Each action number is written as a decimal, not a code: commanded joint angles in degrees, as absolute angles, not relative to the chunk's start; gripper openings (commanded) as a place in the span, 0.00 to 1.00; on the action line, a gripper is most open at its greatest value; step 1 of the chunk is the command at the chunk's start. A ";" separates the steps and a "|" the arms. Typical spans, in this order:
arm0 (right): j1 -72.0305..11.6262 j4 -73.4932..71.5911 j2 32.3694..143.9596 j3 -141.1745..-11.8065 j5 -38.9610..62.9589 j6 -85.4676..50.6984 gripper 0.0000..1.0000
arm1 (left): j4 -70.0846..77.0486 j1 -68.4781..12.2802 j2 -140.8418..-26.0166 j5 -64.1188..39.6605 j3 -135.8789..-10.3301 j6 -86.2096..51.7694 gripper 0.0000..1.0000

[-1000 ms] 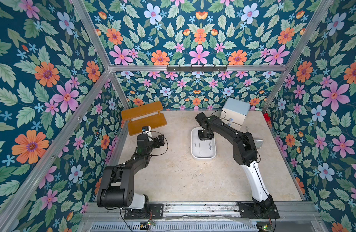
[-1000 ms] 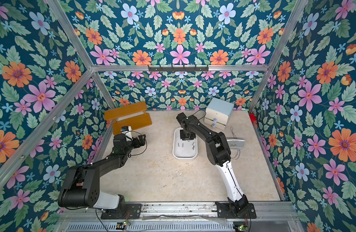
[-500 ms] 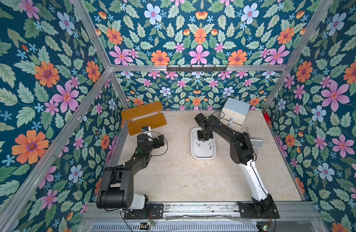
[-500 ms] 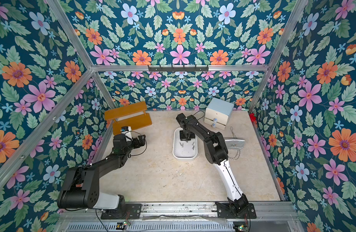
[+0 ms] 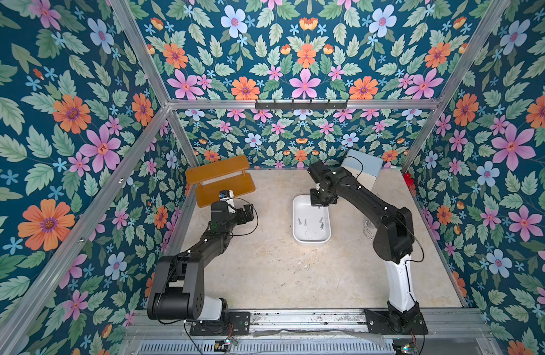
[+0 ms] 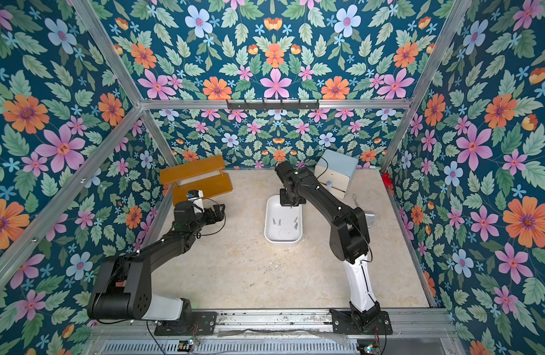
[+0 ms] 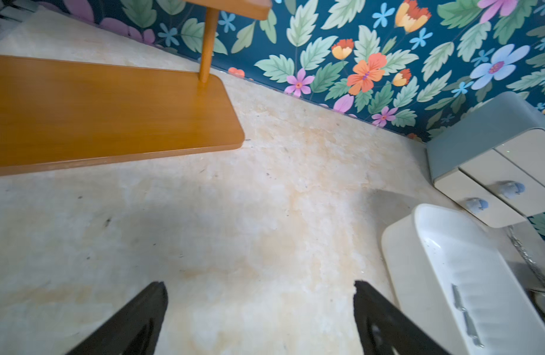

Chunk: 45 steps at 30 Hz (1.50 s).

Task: Take out the screws from the storage box
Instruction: Place the screw at the center of the board, then pick up the screw from the storage box.

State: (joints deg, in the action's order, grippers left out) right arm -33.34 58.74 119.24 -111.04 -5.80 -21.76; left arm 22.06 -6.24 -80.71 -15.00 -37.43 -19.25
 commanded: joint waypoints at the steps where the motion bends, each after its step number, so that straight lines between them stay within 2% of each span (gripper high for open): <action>1: -30.91 55.06 111.92 -97.78 -7.01 -25.37 0.00 | 12.23 -10.58 -77.86 -12.10 -40.94 -21.37 0.99; 5: -27.65 48.54 104.01 -83.31 -6.49 -28.13 0.00 | 6.98 -14.29 -76.06 -10.98 -43.94 -23.05 0.99; 10: -27.27 45.64 99.28 -75.55 -8.18 -29.47 0.00 | 2.58 -17.40 -79.39 -11.63 -47.68 -23.27 0.99; 15: -25.43 42.64 101.55 -70.21 -5.41 -30.90 0.00 | -7.16 -21.76 -88.45 -16.74 -57.68 -22.05 0.99; 20: -24.35 39.38 103.06 -67.28 -4.62 -31.55 0.00 | -8.75 -28.83 -89.91 -12.44 -62.84 -19.85 0.99; 23: -24.30 39.54 104.13 -67.76 -5.24 -31.51 0.00 | -12.88 -31.72 -93.05 -14.86 -68.53 -16.50 0.94; 26: -23.85 39.11 104.81 -67.83 -5.08 -31.31 0.09 | -20.41 -36.31 -98.26 -10.69 -76.74 -12.72 0.90; 28: -23.60 39.36 105.28 -68.26 -5.18 -31.12 0.11 | -24.29 -38.85 -101.70 -7.91 -81.41 -11.37 0.86; 31: -23.42 39.47 104.67 -68.18 -5.36 -31.03 0.12 | -26.28 -40.52 -104.99 -6.58 -85.05 -11.02 0.85; 34: -23.31 39.72 102.62 -68.02 -5.93 -30.82 0.28 | -26.46 -41.02 -106.69 -6.79 -86.55 -11.07 0.84; 36: -23.30 40.28 101.16 -68.35 -6.36 -30.42 0.39 | -27.07 -41.13 -108.21 -6.93 -88.01 -10.79 0.77; 38: -23.34 41.01 100.14 -68.76 -6.85 -30.25 0.47 | -28.38 -41.18 -110.05 -7.01 -90.27 -10.73 0.77; 41: -23.25 41.75 99.31 -68.95 -7.25 -30.23 0.48 | -29.81 -41.88 -112.23 -6.94 -92.84 -10.07 0.76; 45: -22.97 41.58 97.12 -68.23 -7.86 -30.59 0.48 | -31.17 -42.70 -114.94 -7.26 -95.55 -9.23 0.68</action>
State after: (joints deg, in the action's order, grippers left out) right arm -23.20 40.58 98.32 -68.38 -6.20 -30.28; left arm -28.91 -42.30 -113.82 -7.40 -94.24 -10.39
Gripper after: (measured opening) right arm 0.477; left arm 0.701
